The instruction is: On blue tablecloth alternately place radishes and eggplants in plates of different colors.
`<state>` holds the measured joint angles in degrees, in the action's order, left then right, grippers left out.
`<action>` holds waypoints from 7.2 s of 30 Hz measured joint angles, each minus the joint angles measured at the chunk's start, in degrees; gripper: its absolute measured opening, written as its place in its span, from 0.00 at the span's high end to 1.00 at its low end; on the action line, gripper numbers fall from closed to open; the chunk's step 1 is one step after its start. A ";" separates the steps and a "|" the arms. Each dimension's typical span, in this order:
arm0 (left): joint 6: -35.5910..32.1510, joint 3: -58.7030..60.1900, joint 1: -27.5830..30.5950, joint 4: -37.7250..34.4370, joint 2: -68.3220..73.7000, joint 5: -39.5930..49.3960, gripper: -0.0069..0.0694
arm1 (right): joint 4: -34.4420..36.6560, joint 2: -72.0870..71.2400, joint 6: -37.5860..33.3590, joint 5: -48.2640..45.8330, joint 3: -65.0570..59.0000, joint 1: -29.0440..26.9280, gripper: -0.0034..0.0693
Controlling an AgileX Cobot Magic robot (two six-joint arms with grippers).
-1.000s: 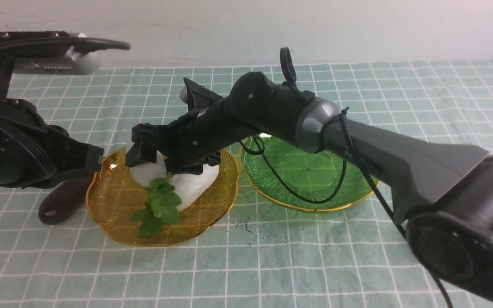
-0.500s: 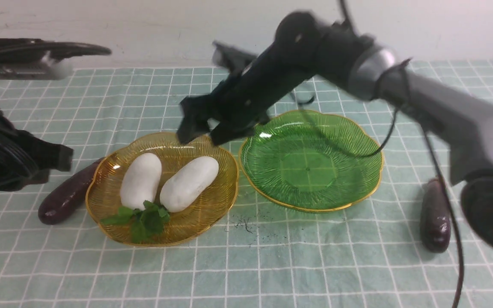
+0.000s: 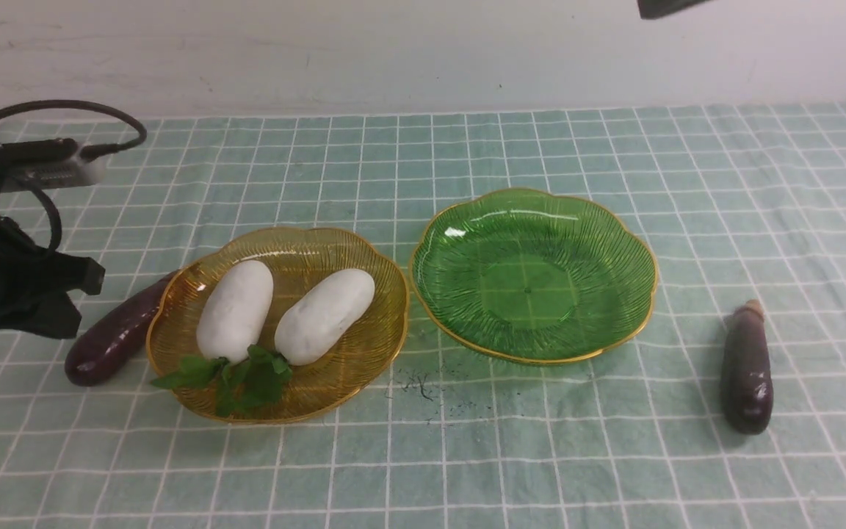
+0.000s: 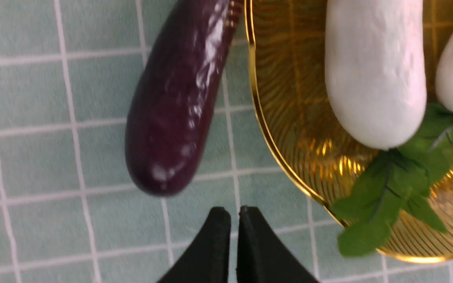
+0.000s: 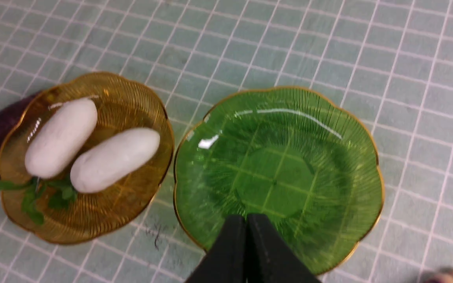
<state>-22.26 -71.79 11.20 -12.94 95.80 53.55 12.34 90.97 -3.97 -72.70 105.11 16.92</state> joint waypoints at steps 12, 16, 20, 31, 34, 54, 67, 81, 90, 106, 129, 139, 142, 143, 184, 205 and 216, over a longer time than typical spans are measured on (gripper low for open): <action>-2.81 -5.13 0.00 3.50 10.62 -7.36 0.50 | -0.07 -4.72 -0.56 -0.07 -9.80 0.00 0.97; -2.81 -5.20 0.00 4.33 12.46 -8.37 0.33 | -0.07 -4.76 -0.60 -0.07 -9.80 0.00 0.97; -2.81 -5.34 0.00 3.64 14.67 -8.54 0.17 | -0.07 -4.76 -0.67 -0.07 -9.80 0.00 0.97; 0.41 -5.50 0.00 1.98 18.76 -7.81 0.31 | -2.19 -4.96 -0.73 -0.07 -9.80 0.00 0.97; 7.55 -6.26 0.00 4.77 18.89 -6.13 0.42 | -4.97 -4.96 0.31 -0.07 -9.80 0.00 0.97; 18.34 -25.97 -26.16 -6.19 9.37 3.71 0.42 | -14.40 -4.36 8.27 0.00 -10.14 -16.58 0.97; 21.77 -36.59 -43.97 -5.16 31.77 -7.15 0.42 | -5.67 -3.95 3.97 0.91 -30.29 -25.14 0.97; 25.74 -45.79 -37.99 -3.10 31.35 7.23 0.44 | 3.11 -1.52 -1.99 10.81 -35.38 -24.27 0.57; 22.26 -50.27 -35.81 2.59 18.28 17.33 0.92 | 3.43 11.35 -2.22 15.92 -35.38 -19.79 0.10; 20.98 -41.80 -35.98 4.20 -1.95 18.46 0.92 | 8.51 14.62 -1.65 14.17 -25.71 -18.36 0.49; 28.20 2.81 -35.98 12.94 -38.89 10.47 0.92 | 20.86 36.52 3.53 17.23 3.81 -0.05 0.28; 28.81 3.69 -35.98 15.68 -42.13 10.67 0.92 | 11.45 31.60 1.86 2.39 13.67 -1.67 0.54; 29.31 3.69 -35.98 15.82 -42.13 10.67 0.92 | 6.99 23.03 2.30 1.67 13.93 -2.14 0.82; 29.44 3.69 -35.98 15.82 -42.13 10.67 0.92 | 5.64 19.39 2.73 1.50 14.00 -2.19 0.88; 30.64 30.26 -35.98 13.55 -57.62 -13.09 0.92 | -1.10 -91.80 -0.58 76.29 -85.75 -2.18 0.97; 30.64 38.56 -35.98 14.04 -83.44 -16.50 0.92 | -0.99 -91.87 -0.58 74.78 -85.79 -2.18 0.97; 29.19 41.77 -35.43 14.87 -84.13 -20.69 0.92 | -0.99 -91.87 -0.59 74.78 -85.79 -2.18 0.97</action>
<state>6.93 -30.02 -24.23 1.93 11.68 32.86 11.35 -0.90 -4.57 2.08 19.31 14.73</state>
